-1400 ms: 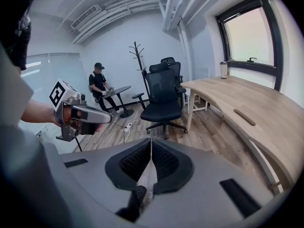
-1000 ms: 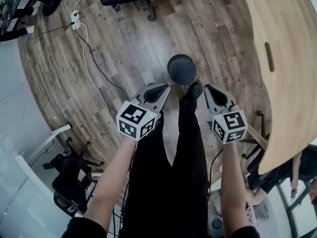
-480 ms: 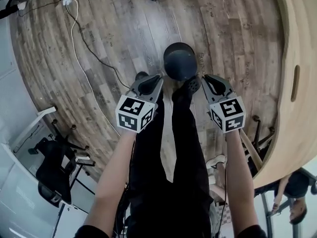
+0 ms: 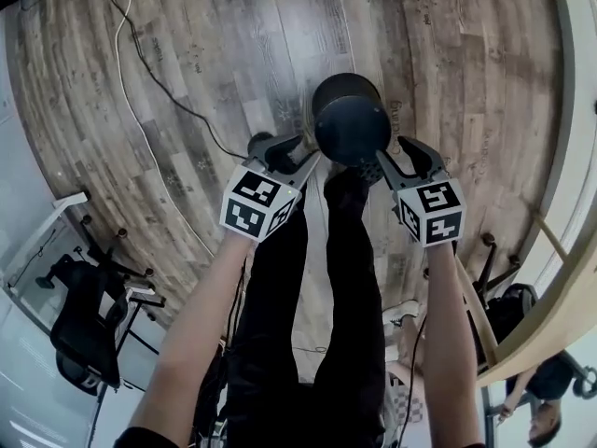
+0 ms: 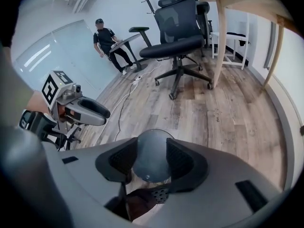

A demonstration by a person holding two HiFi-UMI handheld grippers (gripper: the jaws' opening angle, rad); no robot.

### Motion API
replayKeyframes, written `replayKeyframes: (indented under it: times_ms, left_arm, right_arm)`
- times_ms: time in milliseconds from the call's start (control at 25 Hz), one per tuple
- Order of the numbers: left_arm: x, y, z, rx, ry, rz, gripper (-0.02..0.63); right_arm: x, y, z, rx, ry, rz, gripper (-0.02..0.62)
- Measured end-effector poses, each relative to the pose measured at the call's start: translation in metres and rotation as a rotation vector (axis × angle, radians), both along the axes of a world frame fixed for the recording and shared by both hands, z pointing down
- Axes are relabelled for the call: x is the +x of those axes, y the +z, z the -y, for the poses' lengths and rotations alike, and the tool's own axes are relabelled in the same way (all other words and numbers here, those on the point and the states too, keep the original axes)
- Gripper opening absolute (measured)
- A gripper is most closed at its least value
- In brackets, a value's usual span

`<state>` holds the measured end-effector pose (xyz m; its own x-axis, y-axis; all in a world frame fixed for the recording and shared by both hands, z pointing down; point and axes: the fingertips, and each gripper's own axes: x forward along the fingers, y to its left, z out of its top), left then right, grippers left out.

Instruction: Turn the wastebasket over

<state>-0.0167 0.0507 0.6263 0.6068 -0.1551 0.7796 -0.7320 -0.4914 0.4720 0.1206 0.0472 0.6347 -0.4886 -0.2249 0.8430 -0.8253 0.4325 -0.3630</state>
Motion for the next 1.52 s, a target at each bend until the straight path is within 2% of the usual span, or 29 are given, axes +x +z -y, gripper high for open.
replayKeyframes:
  times_ms: [160,360,520,720,840,1040,1240,1360,1520]
  left_arm:
    - [0.005,0.046,0.000,-0.006,0.053,0.004,0.188]
    - [0.013,0.093,-0.006,-0.044,0.106,-0.001,0.267]
    - [0.017,0.127,-0.013,-0.089,0.128,0.012,0.306]
    - [0.021,0.156,-0.015,-0.160,0.096,0.002,0.328]
    - [0.027,0.165,-0.022,-0.176,0.157,0.018,0.330]
    - [0.031,0.167,-0.025,-0.179,0.201,0.012,0.333]
    - [0.028,0.166,-0.026,-0.163,0.212,0.034,0.324]
    - [0.022,0.163,-0.023,-0.127,0.211,0.063,0.314]
    - [0.005,0.150,-0.003,-0.040,0.219,0.101,0.306]
  right_arm:
    - [0.001,0.048,-0.005,-0.036,-0.001,-0.022,0.251]
    - [0.004,0.089,-0.017,-0.067,-0.032,-0.059,0.304]
    - [0.007,0.119,-0.031,-0.124,-0.059,-0.072,0.318]
    - [0.010,0.146,-0.034,-0.169,-0.043,-0.079,0.336]
    - [0.007,0.156,-0.038,-0.197,-0.052,-0.060,0.339]
    - [0.005,0.158,-0.039,-0.231,-0.063,-0.022,0.339]
    - [0.006,0.158,-0.039,-0.244,-0.072,-0.046,0.341]
    - [0.001,0.155,-0.034,-0.231,-0.077,-0.067,0.330]
    - [-0.014,0.144,-0.013,-0.163,-0.074,-0.066,0.309]
